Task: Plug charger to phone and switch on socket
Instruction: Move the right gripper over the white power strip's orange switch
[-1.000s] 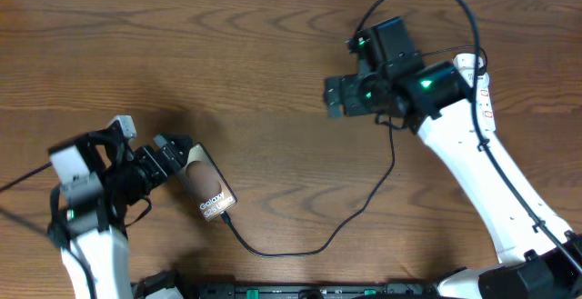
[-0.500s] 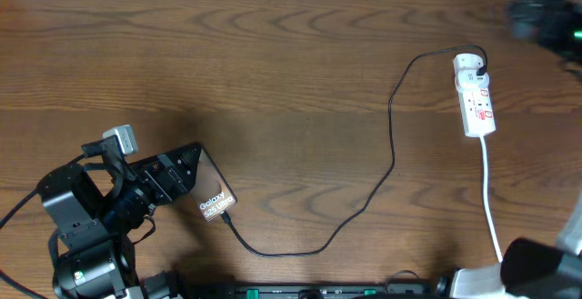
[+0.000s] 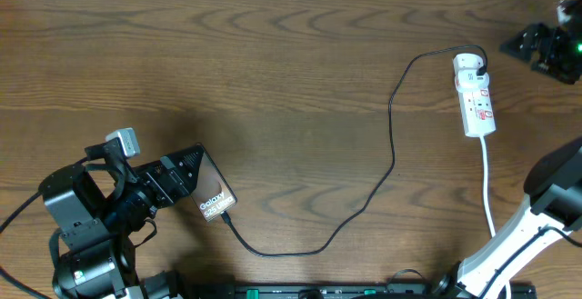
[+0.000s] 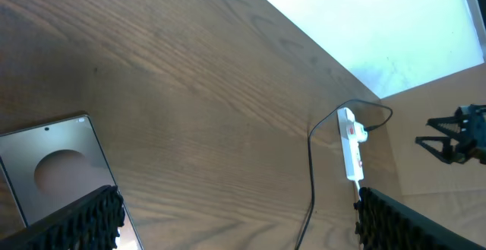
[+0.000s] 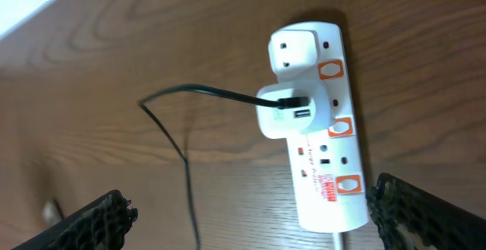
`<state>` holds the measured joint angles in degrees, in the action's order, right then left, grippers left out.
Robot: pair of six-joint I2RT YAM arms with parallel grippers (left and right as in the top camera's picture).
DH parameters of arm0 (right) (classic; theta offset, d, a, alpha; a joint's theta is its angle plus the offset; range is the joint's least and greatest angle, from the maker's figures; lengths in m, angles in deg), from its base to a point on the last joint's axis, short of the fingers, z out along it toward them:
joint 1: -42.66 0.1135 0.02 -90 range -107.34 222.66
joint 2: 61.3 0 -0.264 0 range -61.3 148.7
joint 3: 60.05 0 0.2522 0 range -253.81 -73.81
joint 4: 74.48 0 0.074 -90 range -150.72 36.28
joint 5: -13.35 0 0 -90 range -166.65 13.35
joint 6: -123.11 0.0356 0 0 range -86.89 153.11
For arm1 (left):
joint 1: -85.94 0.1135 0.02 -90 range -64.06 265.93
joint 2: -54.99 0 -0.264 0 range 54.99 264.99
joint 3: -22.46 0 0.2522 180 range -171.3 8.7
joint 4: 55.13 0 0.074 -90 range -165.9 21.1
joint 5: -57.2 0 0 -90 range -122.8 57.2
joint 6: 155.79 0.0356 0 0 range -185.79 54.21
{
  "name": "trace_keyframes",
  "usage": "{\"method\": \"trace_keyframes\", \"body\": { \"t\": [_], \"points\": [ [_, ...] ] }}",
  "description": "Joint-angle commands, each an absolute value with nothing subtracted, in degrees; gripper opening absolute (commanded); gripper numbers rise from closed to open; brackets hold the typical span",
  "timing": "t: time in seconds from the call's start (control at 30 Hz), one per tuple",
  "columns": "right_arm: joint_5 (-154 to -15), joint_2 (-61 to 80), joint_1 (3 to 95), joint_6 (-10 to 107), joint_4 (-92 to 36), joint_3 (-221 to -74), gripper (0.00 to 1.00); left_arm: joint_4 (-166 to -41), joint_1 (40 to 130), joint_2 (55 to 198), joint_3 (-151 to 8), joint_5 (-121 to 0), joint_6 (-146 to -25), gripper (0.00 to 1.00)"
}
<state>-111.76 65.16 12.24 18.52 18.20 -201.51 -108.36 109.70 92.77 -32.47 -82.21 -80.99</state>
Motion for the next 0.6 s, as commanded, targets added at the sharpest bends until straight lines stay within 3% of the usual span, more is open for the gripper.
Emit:
{"method": "trace_keyframes", "body": {
  "t": [0.0, 0.57],
  "points": [
    [-112.1, 68.0, 12.4, 12.9, 17.9, -203.6, 0.99, -108.5, 109.7, 92.7, -32.7, -82.5, -80.4, 0.96],
    [-109.0, 77.8, 16.7, 12.1, 16.4, -203.4, 0.99, -108.8, 109.7, 92.7, -32.7, -81.2, -80.3, 0.96]
  ]
}}
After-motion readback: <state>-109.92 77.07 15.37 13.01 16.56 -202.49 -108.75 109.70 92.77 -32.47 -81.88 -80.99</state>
